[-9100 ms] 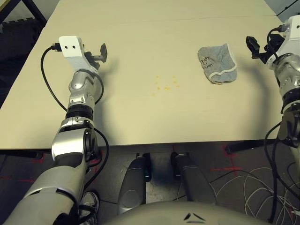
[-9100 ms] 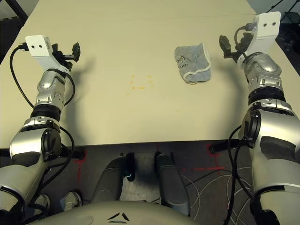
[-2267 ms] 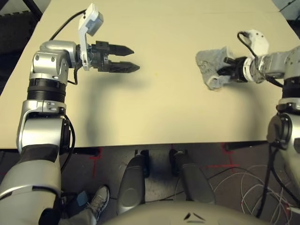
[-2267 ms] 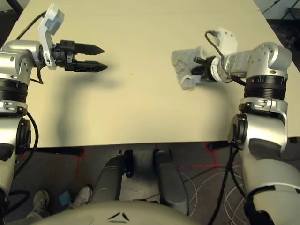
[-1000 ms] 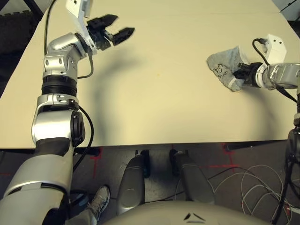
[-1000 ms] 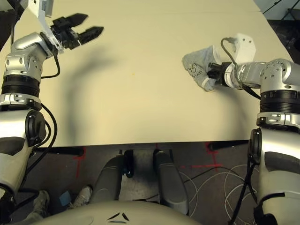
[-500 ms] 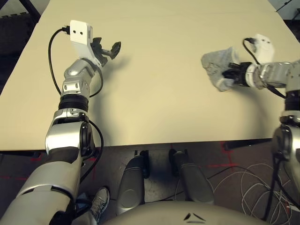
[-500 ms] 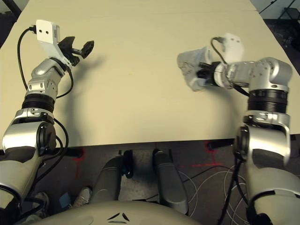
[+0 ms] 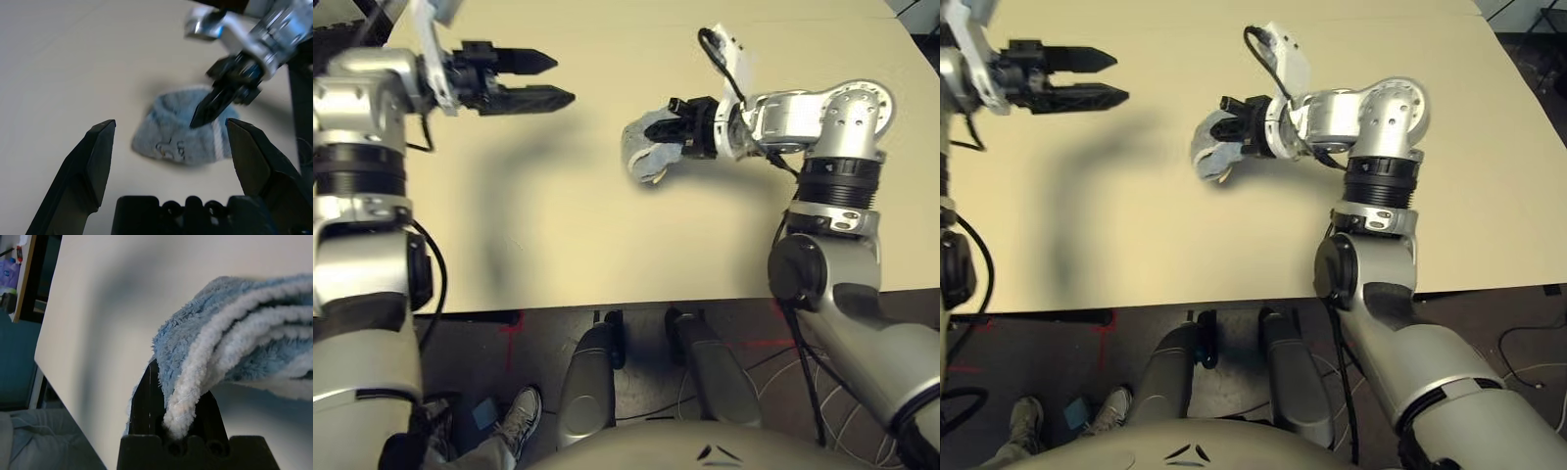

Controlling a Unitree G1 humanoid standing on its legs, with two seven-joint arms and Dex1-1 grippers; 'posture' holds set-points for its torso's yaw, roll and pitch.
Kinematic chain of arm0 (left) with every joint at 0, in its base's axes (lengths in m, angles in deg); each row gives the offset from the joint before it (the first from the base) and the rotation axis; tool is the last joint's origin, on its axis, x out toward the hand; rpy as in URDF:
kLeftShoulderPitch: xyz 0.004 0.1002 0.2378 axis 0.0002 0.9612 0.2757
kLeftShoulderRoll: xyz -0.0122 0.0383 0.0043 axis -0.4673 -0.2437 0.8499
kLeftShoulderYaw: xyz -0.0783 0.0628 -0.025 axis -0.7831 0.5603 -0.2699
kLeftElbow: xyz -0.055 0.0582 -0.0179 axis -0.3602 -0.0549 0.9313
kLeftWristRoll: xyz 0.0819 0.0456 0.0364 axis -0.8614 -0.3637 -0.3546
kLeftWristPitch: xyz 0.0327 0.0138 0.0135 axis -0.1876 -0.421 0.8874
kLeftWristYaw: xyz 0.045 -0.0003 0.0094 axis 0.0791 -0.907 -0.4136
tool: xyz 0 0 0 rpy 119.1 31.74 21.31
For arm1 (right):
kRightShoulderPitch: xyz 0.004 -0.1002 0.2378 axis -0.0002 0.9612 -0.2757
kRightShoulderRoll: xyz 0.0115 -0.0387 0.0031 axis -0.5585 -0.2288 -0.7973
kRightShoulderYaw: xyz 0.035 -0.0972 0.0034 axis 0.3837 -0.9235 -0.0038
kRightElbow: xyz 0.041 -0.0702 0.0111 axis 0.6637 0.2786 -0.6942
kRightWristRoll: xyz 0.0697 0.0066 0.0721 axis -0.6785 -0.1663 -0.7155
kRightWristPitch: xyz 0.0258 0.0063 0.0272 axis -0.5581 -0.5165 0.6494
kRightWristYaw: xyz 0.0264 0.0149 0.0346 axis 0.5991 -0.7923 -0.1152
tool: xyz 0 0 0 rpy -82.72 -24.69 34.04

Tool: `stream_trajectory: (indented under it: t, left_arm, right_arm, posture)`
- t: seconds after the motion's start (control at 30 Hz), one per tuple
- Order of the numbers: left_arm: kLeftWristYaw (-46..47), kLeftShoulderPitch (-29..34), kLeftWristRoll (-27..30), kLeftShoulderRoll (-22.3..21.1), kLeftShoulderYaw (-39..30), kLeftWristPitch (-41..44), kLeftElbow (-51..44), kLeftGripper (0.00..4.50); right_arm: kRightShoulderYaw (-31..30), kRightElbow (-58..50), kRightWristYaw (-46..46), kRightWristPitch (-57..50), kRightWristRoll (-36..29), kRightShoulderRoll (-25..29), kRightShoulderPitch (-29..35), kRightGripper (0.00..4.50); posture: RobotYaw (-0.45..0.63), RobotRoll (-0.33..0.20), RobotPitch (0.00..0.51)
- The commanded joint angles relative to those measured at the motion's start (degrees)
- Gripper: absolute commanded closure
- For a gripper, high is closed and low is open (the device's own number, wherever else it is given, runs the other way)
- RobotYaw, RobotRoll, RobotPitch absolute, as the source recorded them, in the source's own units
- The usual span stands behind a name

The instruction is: Wipe the water off the table with a rag.

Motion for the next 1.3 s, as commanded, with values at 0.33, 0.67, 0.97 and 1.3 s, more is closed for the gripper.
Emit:
stream_trajectory:
  t: [0.33, 0.67, 0.97, 1.3]
  left_arm:
    - [-3.0, 5.5, 2.4, -0.7, 0.7, 4.5, -6.7, 0.0]
    - [-1.8, 9.7, 2.0, 0.5, 1.2, 4.1, -7.9, 0.0]
    - [-1.4, 10.2, 1.4, 1.6, 1.8, 2.7, -6.7, 0.0]
    - [1.1, 9.0, 0.8, 2.6, 0.9, 0.3, -3.9, 0.0]
  right_arm:
    - [-6.9, 4.1, -6.1, 9.5, 9.4, -1.1, 3.4, 4.48]
    - [-10.0, 9.7, -9.1, 18.8, 16.9, 3.7, 5.2, 4.48]
    - [-6.6, 15.1, -9.3, 22.0, 19.7, 12.3, 2.4, 4.48]
    - [-9.4, 23.3, -16.7, 26.6, 25.9, 29.0, 3.1, 4.48]
  posture:
    - [0.01, 0.0, 0.265]
    - [-0.02, 0.0, 0.267]
    - [-0.03, 0.0, 0.269]
    - [-0.04, 0.0, 0.265]
